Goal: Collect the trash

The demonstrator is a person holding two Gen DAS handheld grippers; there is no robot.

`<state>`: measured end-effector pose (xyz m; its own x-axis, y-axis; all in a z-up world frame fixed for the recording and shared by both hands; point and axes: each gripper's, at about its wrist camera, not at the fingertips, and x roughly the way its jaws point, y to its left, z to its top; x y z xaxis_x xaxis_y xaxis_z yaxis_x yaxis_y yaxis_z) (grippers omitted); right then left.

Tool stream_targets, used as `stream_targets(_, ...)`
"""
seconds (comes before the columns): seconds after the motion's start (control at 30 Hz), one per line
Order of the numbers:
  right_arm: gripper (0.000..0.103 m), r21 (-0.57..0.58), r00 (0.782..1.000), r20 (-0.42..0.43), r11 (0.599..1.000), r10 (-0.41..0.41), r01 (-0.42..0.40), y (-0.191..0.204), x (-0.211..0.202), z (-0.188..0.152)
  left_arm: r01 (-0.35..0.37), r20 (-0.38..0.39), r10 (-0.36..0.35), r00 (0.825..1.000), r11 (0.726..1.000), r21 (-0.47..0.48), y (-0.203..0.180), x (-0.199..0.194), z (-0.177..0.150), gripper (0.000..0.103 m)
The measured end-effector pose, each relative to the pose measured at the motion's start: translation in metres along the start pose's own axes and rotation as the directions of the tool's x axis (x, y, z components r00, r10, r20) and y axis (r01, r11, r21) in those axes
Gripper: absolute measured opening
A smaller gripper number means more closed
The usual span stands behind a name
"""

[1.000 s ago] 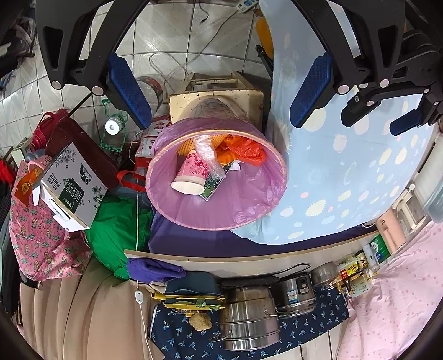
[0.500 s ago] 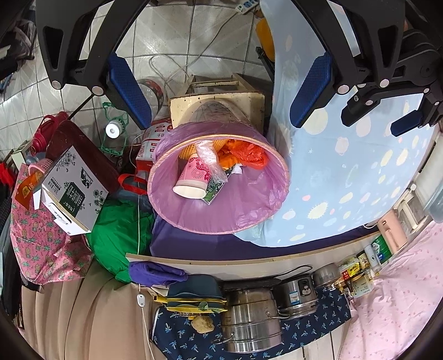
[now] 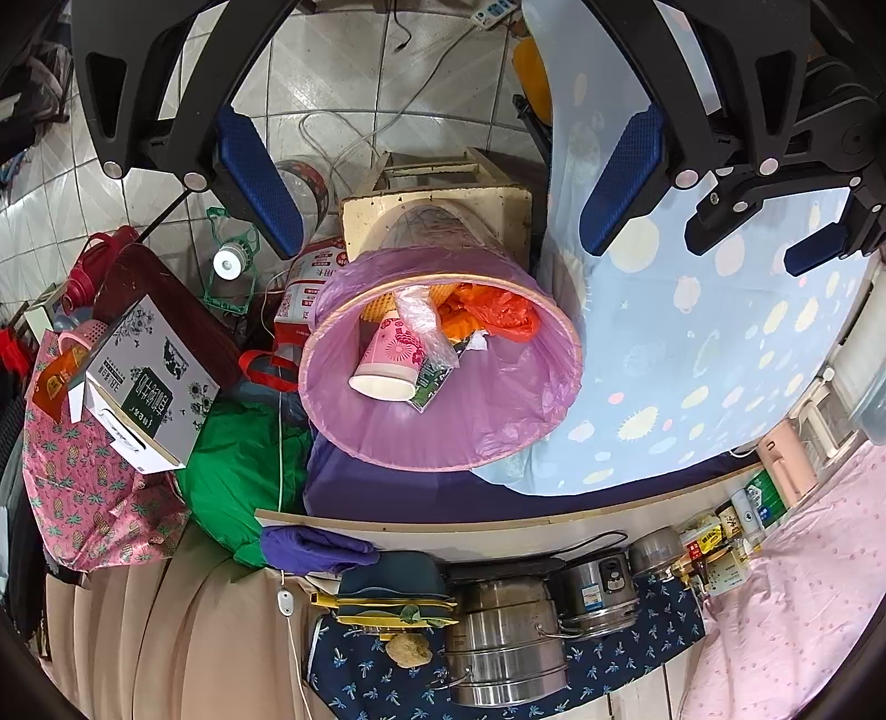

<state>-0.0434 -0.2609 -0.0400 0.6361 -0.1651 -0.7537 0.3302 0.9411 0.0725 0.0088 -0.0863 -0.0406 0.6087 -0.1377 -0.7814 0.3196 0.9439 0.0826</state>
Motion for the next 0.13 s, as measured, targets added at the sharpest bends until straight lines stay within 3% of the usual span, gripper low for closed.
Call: stream_targets(0.13, 0.097, 0.002, 1.0, -0.001, 1.0, -0.003, 0.003, -0.0006, 0.0003, -0.001, 0.009, -0.012, -0.009, 1.0, 1.0, 0.009, 0.0002, 0.0026, 0.0008, 0.093)
